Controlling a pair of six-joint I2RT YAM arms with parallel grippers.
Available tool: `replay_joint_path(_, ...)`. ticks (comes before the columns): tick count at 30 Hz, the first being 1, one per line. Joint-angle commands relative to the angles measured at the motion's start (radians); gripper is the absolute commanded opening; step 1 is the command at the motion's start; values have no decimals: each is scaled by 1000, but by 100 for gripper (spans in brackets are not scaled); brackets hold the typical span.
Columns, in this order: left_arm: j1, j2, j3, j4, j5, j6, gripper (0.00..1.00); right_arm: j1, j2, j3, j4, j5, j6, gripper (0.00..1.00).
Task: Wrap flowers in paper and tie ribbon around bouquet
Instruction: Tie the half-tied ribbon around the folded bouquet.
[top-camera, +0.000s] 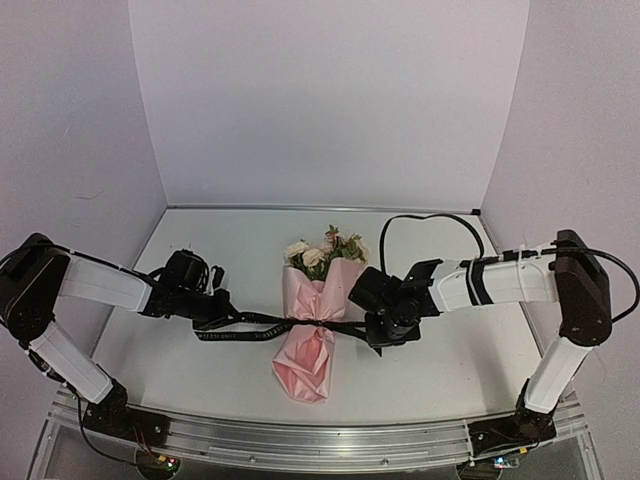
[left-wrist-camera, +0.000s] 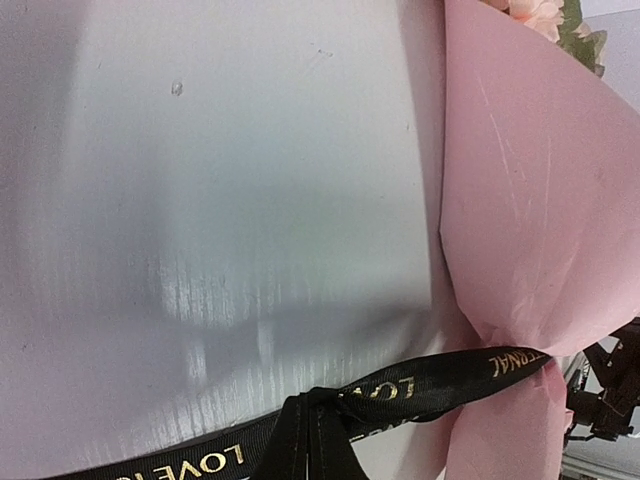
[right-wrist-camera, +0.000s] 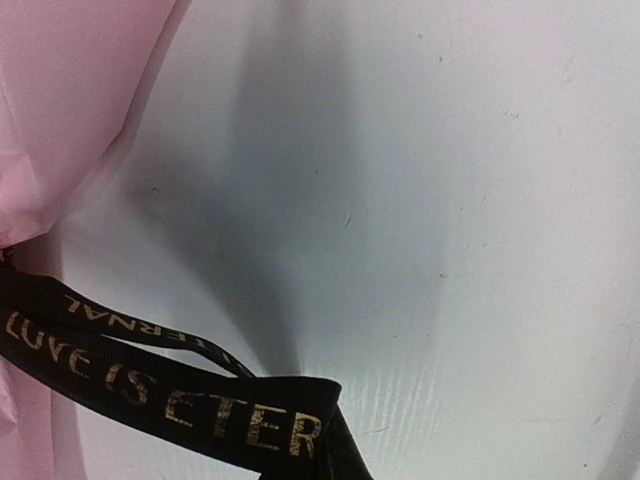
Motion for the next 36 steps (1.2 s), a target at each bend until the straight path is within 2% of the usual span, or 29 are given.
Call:
replay_joint_path(1,34,-30,36,-30,-23,30,0,-1,-6,57,-163,146,-160,0)
replay_joint_path(10,56,-20,51,-36,-16,38,0,11,32,106,-208,324,-357,0)
replay_joint_path(25,176,-60,-16,-104,-69,-29,0,-22,56,33,-224,410,-359,0)
replay_joint_path(31,186,-66,-16,-136,-107,-36,0,-30,61,25,-263,504,-405,0)
replay_joint_path(36,196,-61,17,-169,-110,-29,0,-13,97,73,-322,645,-501,0)
